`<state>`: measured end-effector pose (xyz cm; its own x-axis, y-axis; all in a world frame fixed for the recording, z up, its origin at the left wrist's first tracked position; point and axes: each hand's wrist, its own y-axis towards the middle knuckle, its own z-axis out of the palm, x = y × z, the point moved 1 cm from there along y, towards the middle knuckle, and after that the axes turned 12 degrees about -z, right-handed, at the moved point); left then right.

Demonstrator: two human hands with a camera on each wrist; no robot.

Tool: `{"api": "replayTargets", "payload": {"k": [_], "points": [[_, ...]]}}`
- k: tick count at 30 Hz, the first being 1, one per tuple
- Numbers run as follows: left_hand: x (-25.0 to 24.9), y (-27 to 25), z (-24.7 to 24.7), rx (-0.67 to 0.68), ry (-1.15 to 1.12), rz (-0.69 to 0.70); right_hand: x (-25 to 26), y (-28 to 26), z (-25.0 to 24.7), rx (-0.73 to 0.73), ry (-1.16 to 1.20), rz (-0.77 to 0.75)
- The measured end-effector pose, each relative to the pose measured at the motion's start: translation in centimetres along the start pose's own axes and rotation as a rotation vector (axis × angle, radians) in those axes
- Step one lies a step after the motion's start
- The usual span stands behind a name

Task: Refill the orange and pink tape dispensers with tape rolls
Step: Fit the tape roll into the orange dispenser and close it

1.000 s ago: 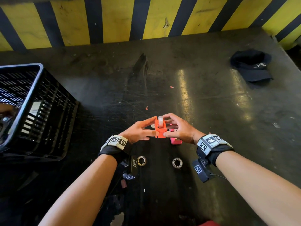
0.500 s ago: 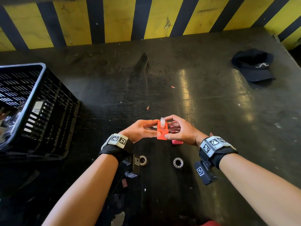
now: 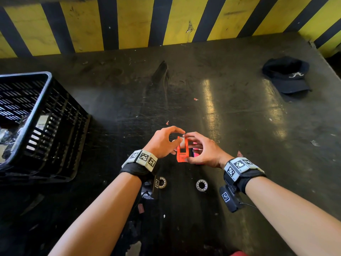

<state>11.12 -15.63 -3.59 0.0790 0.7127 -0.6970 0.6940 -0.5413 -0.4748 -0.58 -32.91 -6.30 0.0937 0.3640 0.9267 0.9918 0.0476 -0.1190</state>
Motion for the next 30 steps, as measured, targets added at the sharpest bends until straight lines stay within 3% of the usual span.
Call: {"api": "replayTargets", "payload": {"k": [12, 23, 30], "points": [[-0.6, -0.2, 0.3, -0.015, -0.007, -0.022, -0.2, -0.1, 0.2, -0.014, 0.029, 0.006], [-0.4, -2.5, 0.0, 0.154, -0.075, 0.104, -0.9, 0.5, -0.5, -0.05, 0.094, 0.059], [-0.1, -3.3, 0.2, 0.147, -0.049, 0.153, -1.0, 0.6, -0.5, -0.016, 0.091, 0.068]]}}
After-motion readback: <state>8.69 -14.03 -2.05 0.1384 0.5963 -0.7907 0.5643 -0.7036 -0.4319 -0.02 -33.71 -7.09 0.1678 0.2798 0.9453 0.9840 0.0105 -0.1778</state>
